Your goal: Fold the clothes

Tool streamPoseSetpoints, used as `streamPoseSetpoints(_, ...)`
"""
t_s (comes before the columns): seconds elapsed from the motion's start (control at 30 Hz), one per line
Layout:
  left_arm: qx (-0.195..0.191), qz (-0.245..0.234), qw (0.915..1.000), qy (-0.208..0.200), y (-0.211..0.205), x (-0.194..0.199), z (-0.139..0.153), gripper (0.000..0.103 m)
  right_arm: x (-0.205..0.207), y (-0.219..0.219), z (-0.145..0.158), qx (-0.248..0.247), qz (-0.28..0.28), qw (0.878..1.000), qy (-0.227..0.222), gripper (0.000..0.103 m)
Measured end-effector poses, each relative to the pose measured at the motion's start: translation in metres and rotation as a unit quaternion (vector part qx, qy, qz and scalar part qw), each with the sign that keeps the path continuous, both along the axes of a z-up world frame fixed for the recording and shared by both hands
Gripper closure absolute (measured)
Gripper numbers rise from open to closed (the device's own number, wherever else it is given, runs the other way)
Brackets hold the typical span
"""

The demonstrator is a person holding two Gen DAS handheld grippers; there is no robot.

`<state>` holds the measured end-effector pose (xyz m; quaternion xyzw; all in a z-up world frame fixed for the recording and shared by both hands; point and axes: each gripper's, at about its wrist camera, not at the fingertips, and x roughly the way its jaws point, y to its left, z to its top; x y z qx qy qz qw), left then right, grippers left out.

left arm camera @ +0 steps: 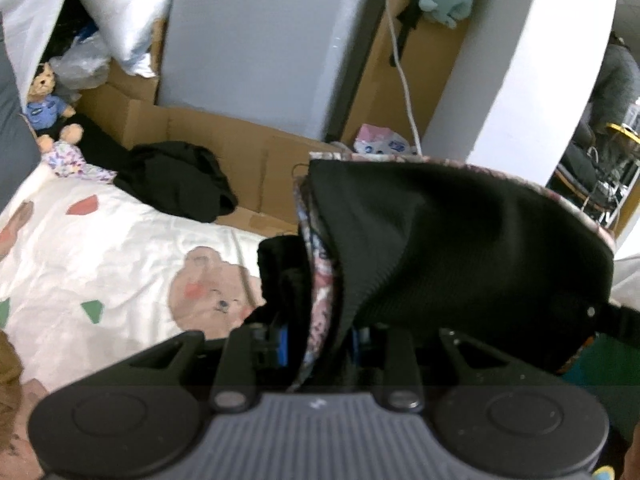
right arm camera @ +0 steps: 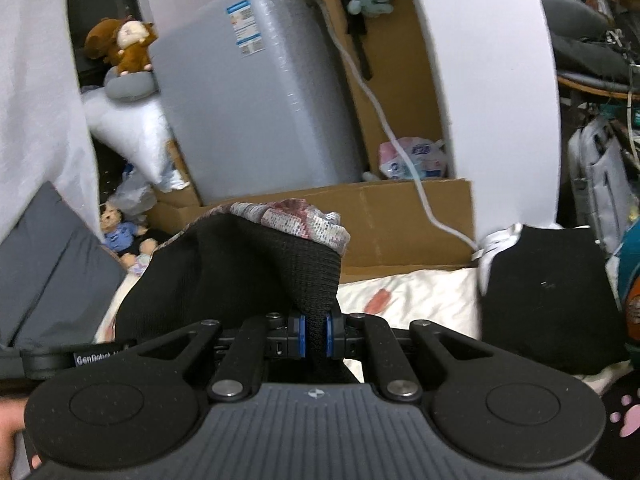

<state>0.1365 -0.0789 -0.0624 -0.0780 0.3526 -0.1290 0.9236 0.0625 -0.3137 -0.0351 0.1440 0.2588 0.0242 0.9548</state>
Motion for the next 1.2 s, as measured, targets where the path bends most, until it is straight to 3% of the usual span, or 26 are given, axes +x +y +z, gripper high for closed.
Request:
streamPoseSetpoints(0.33, -0.007, -0.056, 0.9983, -0.012, -0.08, 0.007, 0.0, 0.075, -0.002, -0.066, 0.011, -0.037, -0.046, 0.998, 0.001, 0.094)
streamPoseSetpoints(0.67, -0.026, -0.113, 0.9927, -0.033, -0.144, 0.002, 0.013, 0.075, -0.023, -0.13, 0.042, -0.084, -0.065, 0.994, -0.019, 0.094)
streamPoseSetpoints(0.97, -0.026, -0.123, 0.9897, -0.069, -0.191, -0.015, 0.045, 0.075, -0.051, -0.184, 0.089, -0.103, -0.039, 0.992, -0.062, 0.094)
streamPoseSetpoints(1.2, -0.033, -0.122, 0.9889, -0.078, -0.208, -0.014, 0.049, 0.075, -0.062, -0.206, 0.103, -0.112, -0.037, 0.99, -0.075, 0.094)
